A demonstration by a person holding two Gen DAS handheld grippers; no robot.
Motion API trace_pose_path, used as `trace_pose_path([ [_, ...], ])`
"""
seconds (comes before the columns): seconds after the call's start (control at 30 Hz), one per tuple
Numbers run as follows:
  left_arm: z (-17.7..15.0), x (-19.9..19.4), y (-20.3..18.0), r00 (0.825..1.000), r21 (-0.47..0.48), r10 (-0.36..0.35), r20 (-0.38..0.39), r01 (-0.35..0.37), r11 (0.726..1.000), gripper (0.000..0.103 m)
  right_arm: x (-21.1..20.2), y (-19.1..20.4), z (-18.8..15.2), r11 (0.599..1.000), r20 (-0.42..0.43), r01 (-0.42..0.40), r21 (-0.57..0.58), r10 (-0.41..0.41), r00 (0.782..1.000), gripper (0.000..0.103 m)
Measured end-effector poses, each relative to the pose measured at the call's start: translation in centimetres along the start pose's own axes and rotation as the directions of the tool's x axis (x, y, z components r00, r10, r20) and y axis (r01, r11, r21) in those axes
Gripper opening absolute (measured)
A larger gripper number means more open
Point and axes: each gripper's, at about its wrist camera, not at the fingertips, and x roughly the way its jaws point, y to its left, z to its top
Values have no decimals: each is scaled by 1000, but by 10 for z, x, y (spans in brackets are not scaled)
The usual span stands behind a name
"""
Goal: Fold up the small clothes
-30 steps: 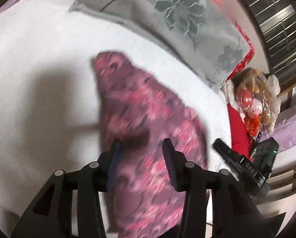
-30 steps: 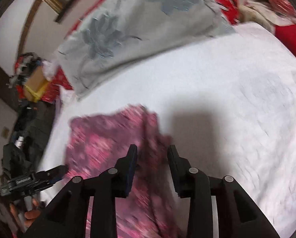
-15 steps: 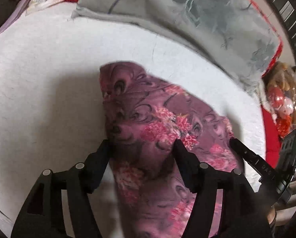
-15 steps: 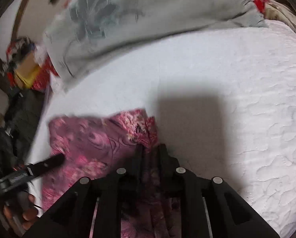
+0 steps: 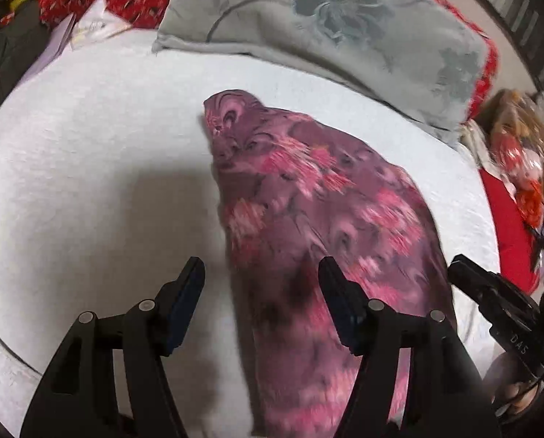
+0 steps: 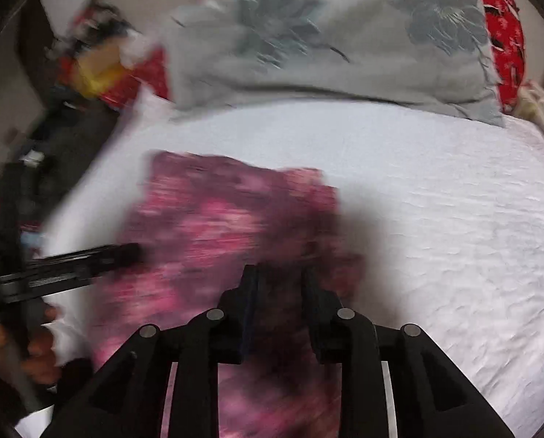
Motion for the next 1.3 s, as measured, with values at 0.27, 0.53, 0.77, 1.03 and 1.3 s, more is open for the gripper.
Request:
trace_pose_path([
  [0.27,-42,-1,-1,998,50,46,-41,-44,998,67,4,-10,-47,995,-88,100,21,-98,991,43],
  [0.53,-74,13,-5,992,115,70,-103,-58,992,72,-11,-18,-89,978,-130,201,52,-193,972,45],
  [0.77,-66,-12,-8,998,103,58,-33,-54,993,72,-46,-5,-71,975,-62,206,81,-202,977,49],
  [1.03,-62,0,-10,996,102,71,-48,-66,993,72,0,-4,-86,953,-165,302,14,-295,941,62],
  [1.3,-70,-22,-6,993,139,116,11,-116,983,72,-35,3,-89,905,-148,424,-31,-423,894,78],
])
